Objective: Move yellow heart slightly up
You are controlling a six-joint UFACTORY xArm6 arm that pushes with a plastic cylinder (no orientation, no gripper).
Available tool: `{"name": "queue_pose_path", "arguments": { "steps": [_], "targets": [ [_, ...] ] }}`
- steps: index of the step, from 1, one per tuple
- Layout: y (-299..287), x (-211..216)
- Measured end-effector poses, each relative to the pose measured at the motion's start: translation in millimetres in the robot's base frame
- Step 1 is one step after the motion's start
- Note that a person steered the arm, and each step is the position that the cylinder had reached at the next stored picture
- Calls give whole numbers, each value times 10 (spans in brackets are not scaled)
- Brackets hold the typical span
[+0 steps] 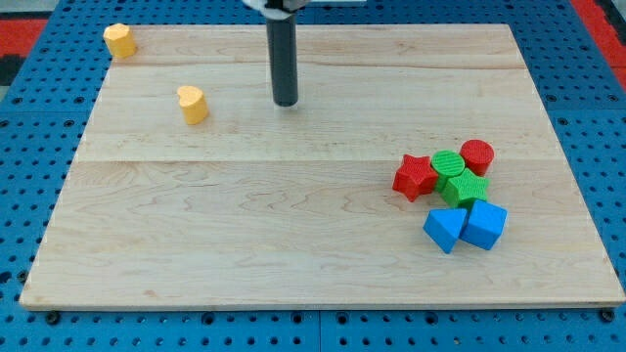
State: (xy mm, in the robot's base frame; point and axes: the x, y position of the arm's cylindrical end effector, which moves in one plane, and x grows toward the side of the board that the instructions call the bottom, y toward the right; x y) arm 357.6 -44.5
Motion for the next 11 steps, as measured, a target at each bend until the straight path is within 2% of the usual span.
{"name": "queue_pose_path", "arguments": {
  "steps": [1, 2, 3, 6, 7, 8, 9, 10, 11],
  "targets": [
    [-287, 381],
    [-1085, 419],
    [-1677, 262],
    [-1696, 146],
    [-934, -387],
    [-257, -425],
    [-879, -377],
    [-1564, -770],
    [-1879, -516]
  ]
}}
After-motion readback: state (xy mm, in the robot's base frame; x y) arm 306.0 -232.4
